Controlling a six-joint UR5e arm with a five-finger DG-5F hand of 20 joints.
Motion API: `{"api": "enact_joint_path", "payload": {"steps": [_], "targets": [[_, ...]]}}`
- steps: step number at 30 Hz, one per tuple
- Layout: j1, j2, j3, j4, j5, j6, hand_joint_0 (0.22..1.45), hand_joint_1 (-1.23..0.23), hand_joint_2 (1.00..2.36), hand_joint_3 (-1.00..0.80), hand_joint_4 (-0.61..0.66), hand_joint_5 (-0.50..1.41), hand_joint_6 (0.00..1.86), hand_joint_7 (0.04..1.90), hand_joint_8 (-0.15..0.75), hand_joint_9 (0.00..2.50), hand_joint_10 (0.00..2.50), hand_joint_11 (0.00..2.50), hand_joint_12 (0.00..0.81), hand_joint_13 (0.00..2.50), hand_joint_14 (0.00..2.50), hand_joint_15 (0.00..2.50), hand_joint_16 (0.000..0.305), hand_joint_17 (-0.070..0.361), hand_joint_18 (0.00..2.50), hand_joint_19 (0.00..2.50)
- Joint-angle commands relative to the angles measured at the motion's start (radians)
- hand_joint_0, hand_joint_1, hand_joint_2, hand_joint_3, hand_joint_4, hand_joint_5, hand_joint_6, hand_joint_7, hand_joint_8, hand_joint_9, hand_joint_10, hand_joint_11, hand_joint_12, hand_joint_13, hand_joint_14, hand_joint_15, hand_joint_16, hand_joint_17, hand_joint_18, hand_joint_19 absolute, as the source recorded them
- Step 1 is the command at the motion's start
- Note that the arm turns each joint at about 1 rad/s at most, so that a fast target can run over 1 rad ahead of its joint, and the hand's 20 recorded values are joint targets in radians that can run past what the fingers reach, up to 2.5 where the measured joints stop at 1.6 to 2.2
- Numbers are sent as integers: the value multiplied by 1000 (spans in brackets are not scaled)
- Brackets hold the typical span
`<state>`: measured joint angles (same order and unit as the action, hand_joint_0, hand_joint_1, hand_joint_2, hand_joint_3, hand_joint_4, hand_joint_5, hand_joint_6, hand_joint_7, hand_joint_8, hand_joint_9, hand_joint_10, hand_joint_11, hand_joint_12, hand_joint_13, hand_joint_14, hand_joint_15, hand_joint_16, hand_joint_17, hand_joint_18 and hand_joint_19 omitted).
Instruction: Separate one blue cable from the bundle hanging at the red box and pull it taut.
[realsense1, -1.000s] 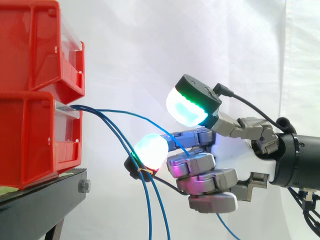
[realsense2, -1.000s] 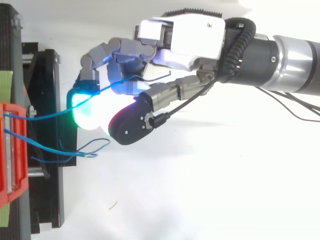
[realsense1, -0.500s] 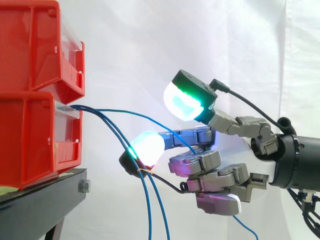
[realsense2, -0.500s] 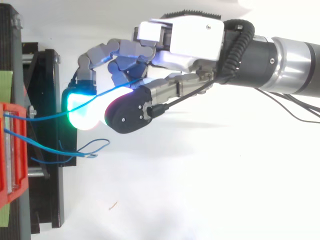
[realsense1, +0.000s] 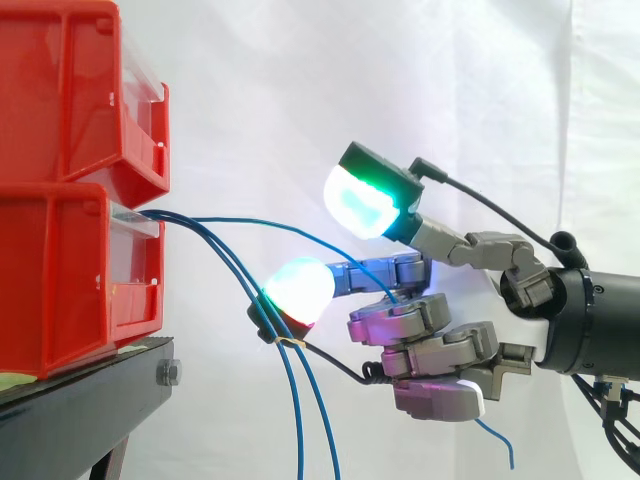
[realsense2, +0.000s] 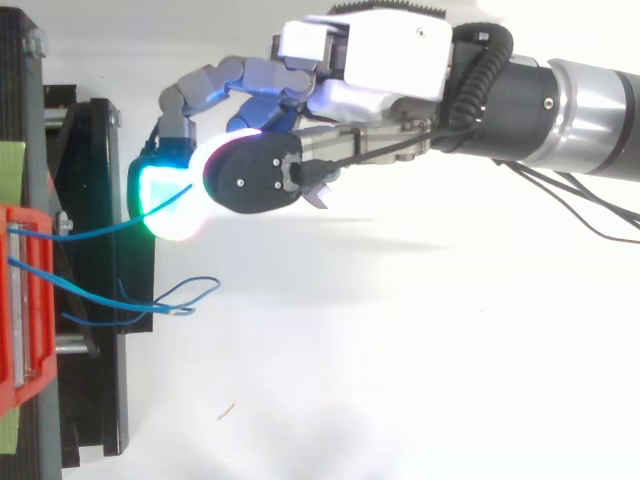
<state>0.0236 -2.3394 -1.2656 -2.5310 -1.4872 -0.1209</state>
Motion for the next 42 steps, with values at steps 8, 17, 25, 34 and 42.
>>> {"api": "enact_joint_path", "payload": {"steps": [8,17,25,34,42], "targets": [[-16,2,0,2,-21,17,654,-468,1021,-206,133,-195,676,1022,332,851,2500,1891,426,1492,2500,1123,51,115,1881,906],[-14,2,0,-2,-27,17,646,-543,1021,-218,132,-204,705,993,329,818,2500,1882,414,1460,2500,1136,50,113,1841,937],[-5,3,0,-3,-27,35,641,-610,1022,-234,116,-220,771,920,321,784,2500,1838,412,1436,2500,1145,48,109,1817,966],[-4,2,0,2,-22,36,616,-533,1007,-429,125,-223,804,914,322,807,2500,1825,403,1431,2500,1086,47,107,1820,970],[1,2,0,-3,-27,61,611,-510,1002,-474,119,-221,826,910,324,833,2500,1849,393,1431,2500,1084,48,108,1832,959]]}}
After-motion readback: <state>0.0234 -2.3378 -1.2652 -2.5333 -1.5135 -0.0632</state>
